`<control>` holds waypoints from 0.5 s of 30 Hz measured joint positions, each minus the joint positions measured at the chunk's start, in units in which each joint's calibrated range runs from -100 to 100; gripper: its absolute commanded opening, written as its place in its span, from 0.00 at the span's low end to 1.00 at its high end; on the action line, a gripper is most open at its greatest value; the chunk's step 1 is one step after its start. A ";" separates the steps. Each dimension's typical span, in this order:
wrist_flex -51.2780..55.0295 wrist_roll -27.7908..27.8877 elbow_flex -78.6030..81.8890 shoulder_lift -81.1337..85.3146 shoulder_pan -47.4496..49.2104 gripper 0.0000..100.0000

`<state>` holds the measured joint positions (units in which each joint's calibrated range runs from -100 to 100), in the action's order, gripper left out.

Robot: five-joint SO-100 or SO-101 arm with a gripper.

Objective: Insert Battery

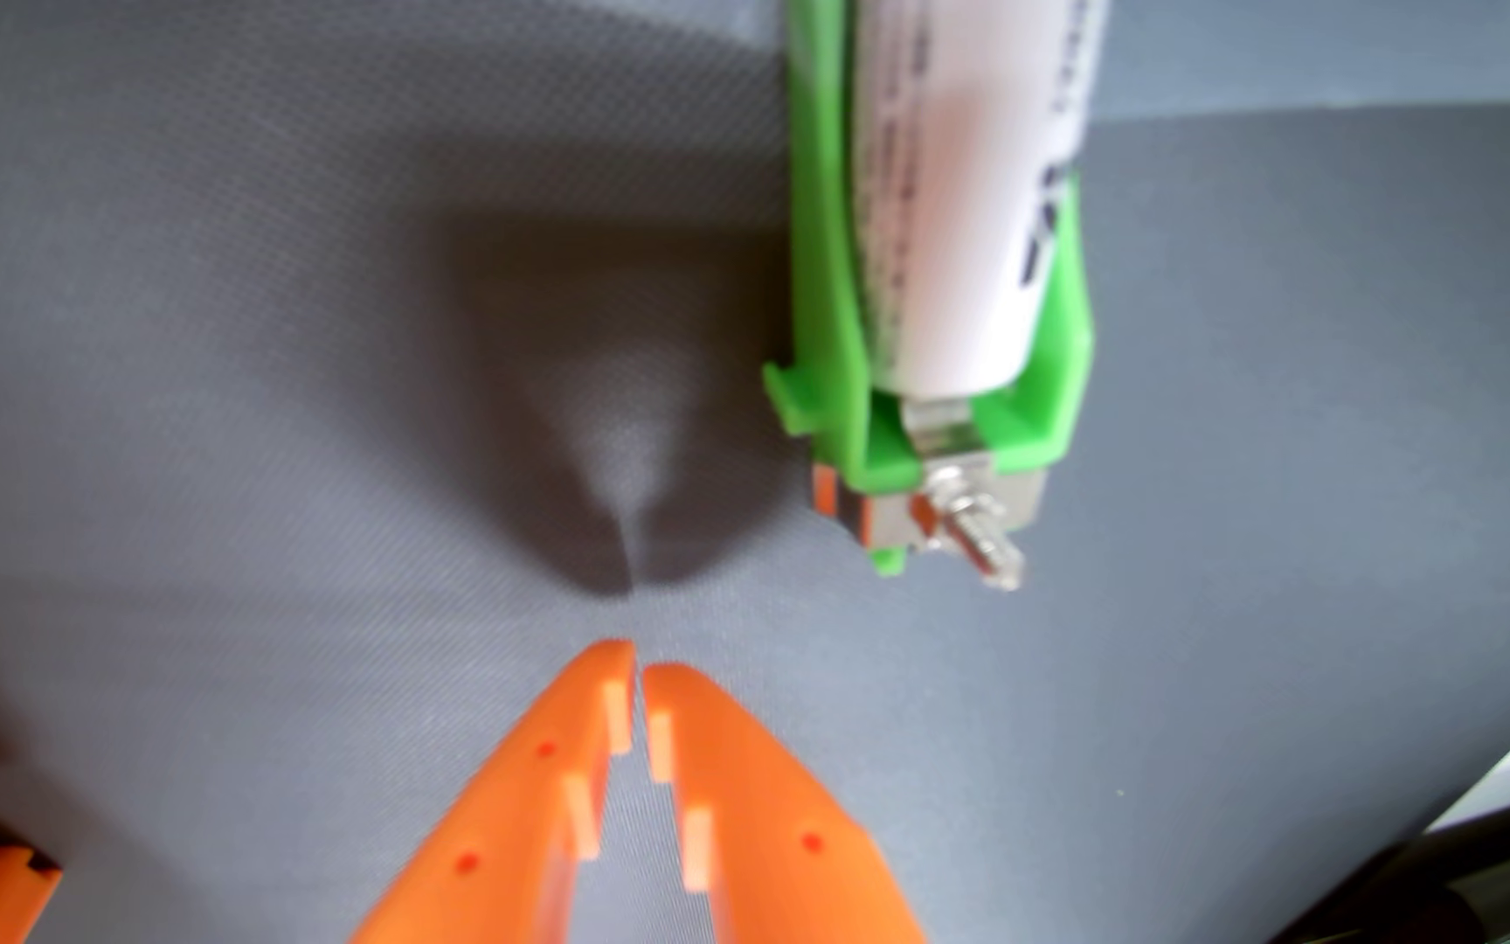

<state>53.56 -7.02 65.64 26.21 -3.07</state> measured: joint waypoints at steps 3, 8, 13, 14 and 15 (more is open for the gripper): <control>0.00 0.00 0.00 0.00 0.00 0.02; 0.00 0.00 0.00 0.00 -0.08 0.02; 0.00 0.00 0.00 0.00 -0.41 0.02; 0.00 0.00 0.00 0.00 -0.41 0.02; 0.00 0.00 0.00 0.00 -0.41 0.02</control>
<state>53.56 -7.02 65.64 26.21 -3.48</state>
